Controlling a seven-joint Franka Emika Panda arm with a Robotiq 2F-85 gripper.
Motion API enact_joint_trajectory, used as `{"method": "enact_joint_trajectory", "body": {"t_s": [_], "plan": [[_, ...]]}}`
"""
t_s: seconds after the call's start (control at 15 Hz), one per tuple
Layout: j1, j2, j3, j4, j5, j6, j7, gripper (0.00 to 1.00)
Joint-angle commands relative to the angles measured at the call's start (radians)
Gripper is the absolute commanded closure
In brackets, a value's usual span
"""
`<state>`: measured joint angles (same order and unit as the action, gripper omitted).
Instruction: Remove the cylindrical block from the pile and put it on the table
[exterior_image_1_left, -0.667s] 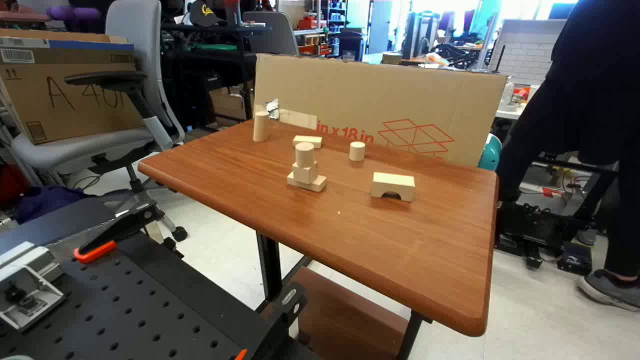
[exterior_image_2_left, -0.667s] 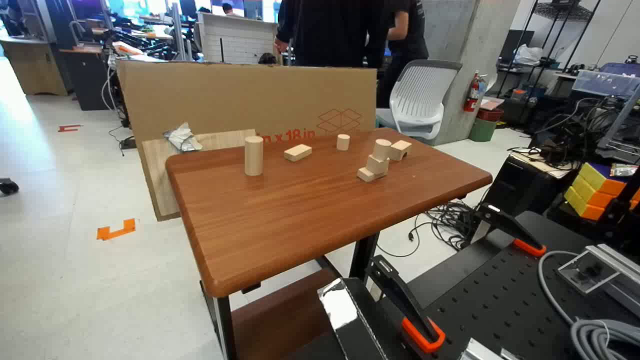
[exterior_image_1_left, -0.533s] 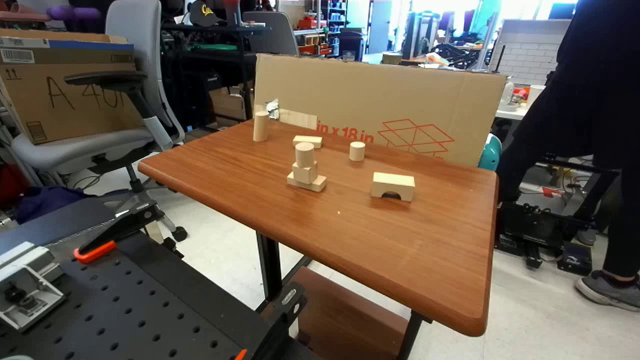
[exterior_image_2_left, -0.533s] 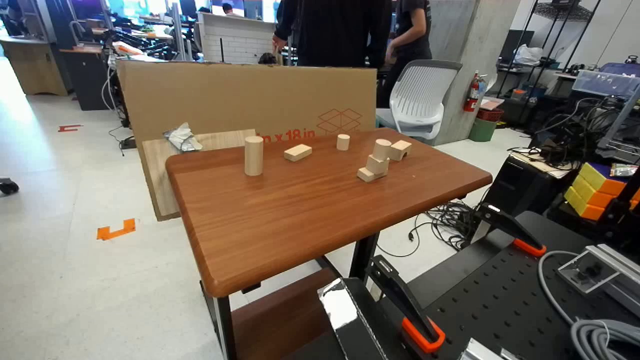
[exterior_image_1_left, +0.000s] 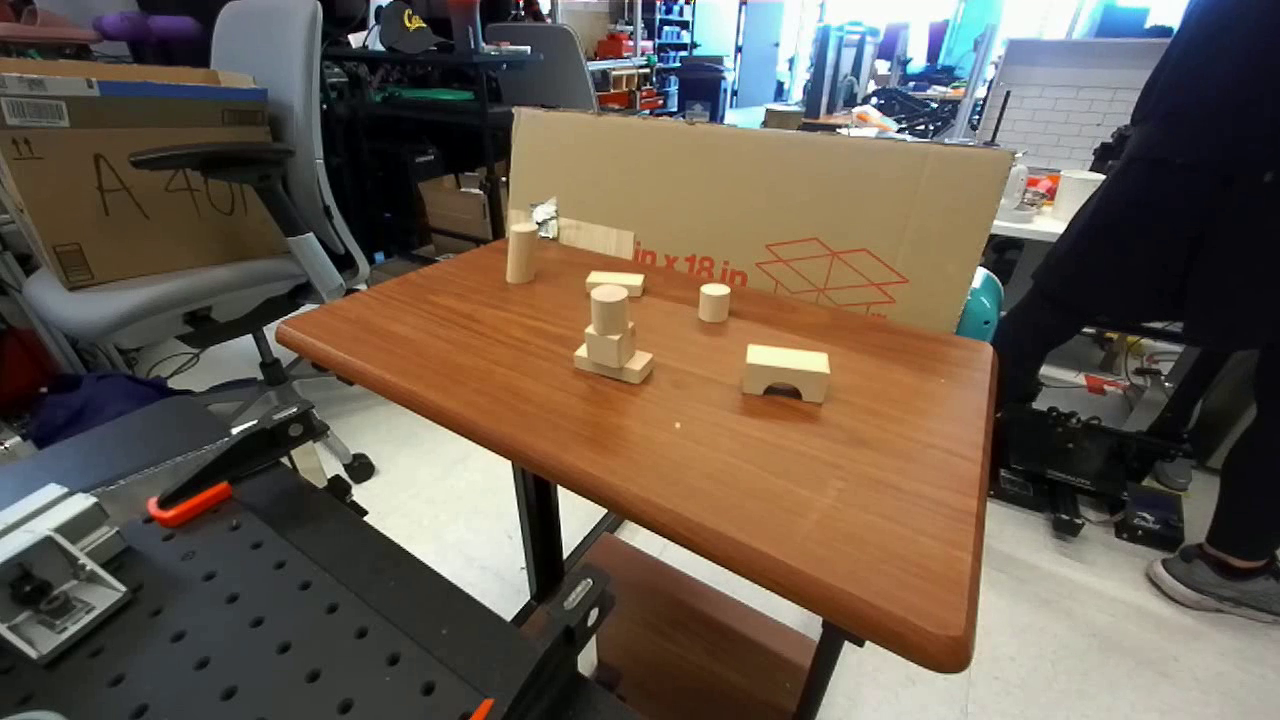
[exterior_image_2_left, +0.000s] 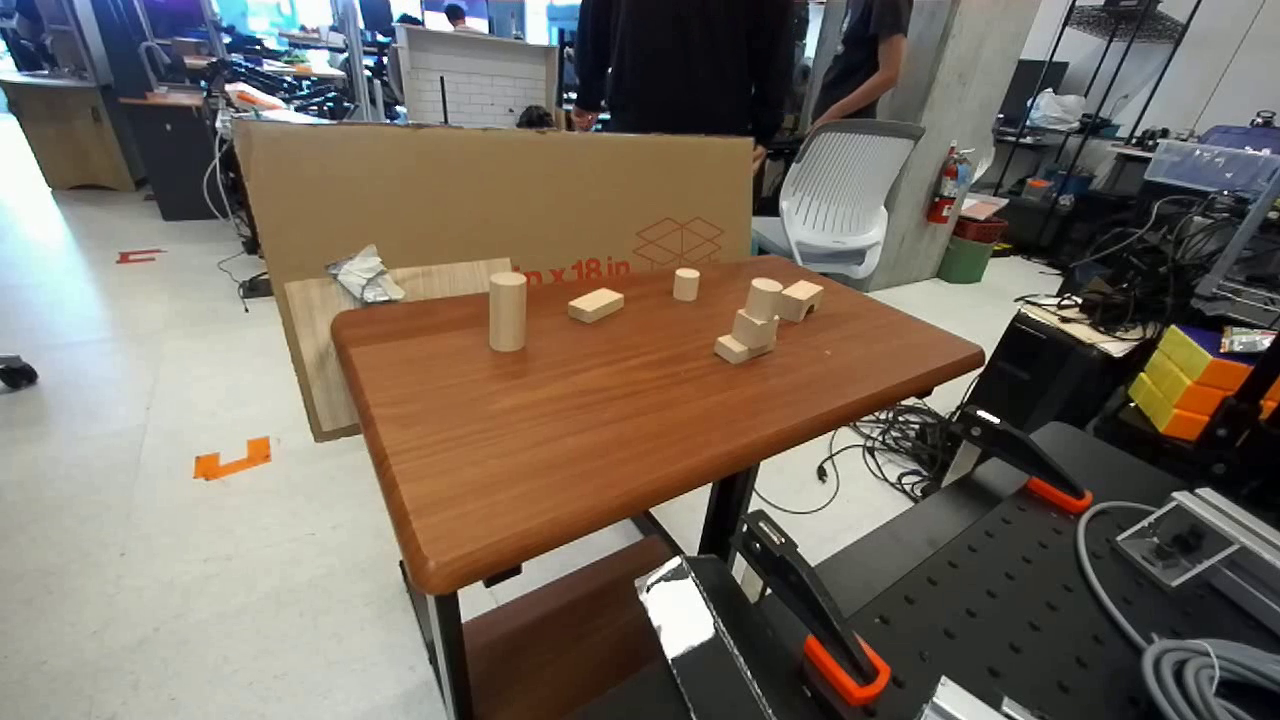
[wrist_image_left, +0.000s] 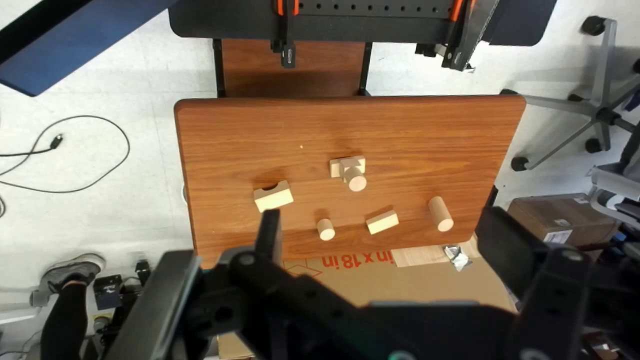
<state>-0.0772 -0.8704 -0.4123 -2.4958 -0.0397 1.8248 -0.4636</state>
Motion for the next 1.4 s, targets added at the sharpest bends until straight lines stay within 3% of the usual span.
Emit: {"method": "enact_joint_trajectory", "body": {"t_s": [0.0,0.6,1.33], "plan": [[0.018,0.068,0.053,0.018,0.017,0.007,0.032,0.0],[0.11,0.385,0.236,0.093,0.071,0.147,0.172,0.0],[0.105,0.777,0.369,0.248,0.027,0.295,0.32,0.0]]}}
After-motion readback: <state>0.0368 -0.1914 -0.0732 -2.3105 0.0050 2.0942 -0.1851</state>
